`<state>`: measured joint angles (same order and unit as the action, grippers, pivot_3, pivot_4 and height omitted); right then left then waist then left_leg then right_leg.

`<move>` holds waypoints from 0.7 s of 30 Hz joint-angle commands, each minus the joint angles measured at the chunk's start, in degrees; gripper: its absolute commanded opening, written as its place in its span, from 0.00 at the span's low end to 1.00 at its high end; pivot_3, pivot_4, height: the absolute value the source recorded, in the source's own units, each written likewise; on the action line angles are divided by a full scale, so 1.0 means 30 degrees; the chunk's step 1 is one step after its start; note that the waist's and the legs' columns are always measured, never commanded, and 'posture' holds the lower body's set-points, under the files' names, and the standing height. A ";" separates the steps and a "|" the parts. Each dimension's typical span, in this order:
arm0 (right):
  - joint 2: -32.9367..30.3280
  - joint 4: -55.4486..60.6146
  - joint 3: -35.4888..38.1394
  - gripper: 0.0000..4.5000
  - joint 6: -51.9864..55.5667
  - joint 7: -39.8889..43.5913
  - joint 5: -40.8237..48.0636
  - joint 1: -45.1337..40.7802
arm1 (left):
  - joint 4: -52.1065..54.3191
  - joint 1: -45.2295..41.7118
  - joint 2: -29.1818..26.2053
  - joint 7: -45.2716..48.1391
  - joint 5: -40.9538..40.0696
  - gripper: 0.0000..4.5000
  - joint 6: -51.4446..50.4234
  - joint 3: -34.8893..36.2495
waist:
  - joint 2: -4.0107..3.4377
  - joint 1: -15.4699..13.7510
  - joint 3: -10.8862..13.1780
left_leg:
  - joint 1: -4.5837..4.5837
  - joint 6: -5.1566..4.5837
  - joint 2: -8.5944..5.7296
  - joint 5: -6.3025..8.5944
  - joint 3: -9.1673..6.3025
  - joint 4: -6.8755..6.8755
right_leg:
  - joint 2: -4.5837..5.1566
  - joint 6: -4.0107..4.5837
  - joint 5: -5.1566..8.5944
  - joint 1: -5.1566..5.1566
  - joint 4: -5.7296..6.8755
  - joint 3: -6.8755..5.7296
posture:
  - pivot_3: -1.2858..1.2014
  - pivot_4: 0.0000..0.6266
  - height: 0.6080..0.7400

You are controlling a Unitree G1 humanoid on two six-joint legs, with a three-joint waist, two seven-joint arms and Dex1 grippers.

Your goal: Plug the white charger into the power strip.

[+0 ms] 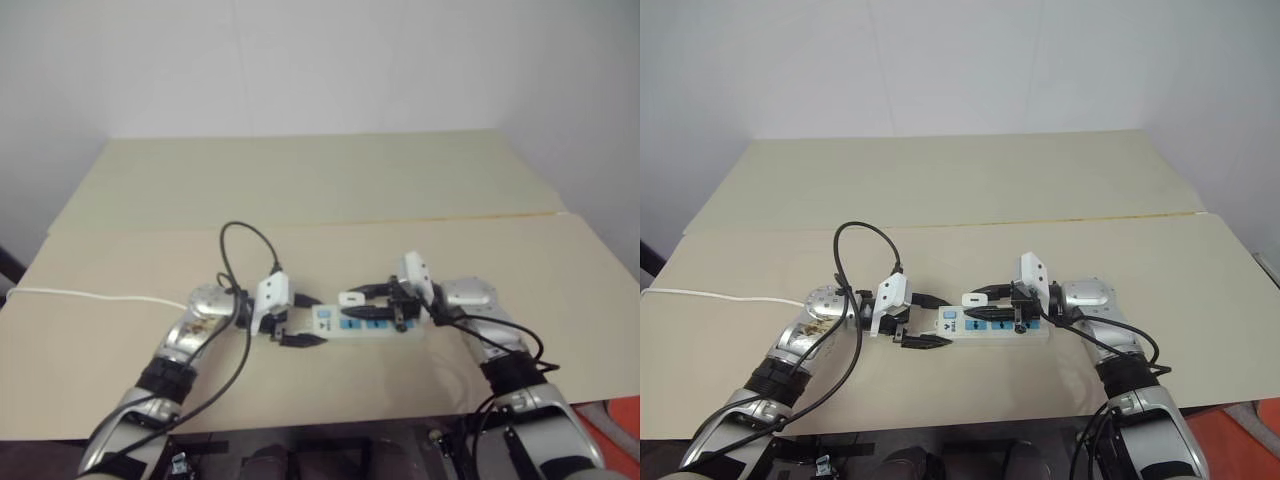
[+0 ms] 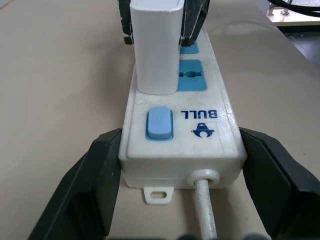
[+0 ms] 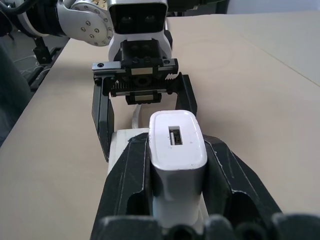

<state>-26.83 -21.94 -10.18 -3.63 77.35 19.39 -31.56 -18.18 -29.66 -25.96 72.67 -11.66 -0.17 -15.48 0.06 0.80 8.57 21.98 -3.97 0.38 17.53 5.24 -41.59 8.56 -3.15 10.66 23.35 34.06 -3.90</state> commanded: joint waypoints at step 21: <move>0.0340 -0.1880 -0.0848 0.24 0.0652 -0.0274 -0.1193 -0.0295 | -0.0247 -0.0063 -0.0032 -0.0397 0.0399 0.72 -0.0034 0.0158 | 0.0004 -0.0021 -0.0002 | -0.0018 -0.0005 0.0011 0.0018 -0.0007 -0.0001 | 0.0009 0.0005 -0.0001 -0.0019 -0.0003 0.0000 | 0.52 0.24 1.00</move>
<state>-25.92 -25.06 -10.68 -3.44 78.09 19.84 -33.32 -18.73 -29.85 -25.80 72.55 -11.49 -0.10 -15.31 0.07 0.73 8.56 21.89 -3.98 0.43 17.58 5.22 -41.60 8.58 -3.10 10.63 23.29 34.06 -3.90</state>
